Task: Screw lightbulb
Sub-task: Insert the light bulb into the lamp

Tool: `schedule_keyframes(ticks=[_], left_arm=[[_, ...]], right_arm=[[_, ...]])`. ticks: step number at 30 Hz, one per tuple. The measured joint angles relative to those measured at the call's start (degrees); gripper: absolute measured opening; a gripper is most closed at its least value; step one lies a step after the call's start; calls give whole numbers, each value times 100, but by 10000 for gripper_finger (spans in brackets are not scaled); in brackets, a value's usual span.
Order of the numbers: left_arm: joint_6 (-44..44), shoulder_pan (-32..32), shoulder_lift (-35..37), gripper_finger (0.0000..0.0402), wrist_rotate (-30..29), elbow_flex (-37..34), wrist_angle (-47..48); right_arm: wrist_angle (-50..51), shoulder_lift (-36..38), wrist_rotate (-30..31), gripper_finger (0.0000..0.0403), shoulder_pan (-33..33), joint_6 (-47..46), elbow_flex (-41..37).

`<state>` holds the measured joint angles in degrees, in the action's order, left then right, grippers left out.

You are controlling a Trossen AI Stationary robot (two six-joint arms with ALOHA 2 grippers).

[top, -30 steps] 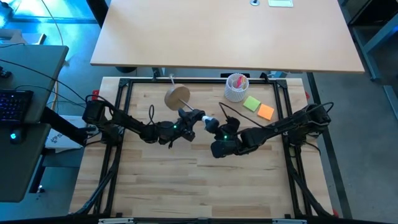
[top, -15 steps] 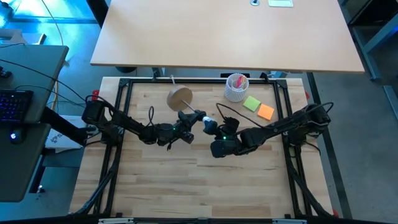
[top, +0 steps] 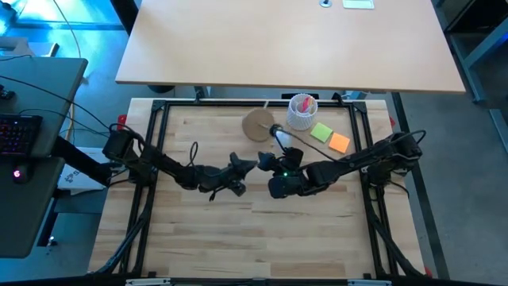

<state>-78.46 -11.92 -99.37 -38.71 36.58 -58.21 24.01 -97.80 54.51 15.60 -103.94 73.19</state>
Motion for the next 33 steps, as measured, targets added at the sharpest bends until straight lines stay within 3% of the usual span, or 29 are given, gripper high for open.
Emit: schedule_keyframes(ticks=[8,15,19,25,29,33], left_arm=[[389,196,-3,13,-231,-11,60],[1044,276,-11,13,-193,-13,296],[1705,339,-11,13,213,-15,732],[2804,383,-11,13,1067,-17,1340],[3238,385,-11,13,1521,16,1670],[3503,403,-11,13,1773,110,1866]], right_arm=[[49,226,111,326,9,387,2],[215,626,132,326,13,1362,2],[848,954,-253,326,13,2545,2],[2614,1298,-1081,326,249,3664,2],[3058,1224,-1389,326,914,3542,-607],[2896,1230,-1413,326,1416,3122,-1536]])
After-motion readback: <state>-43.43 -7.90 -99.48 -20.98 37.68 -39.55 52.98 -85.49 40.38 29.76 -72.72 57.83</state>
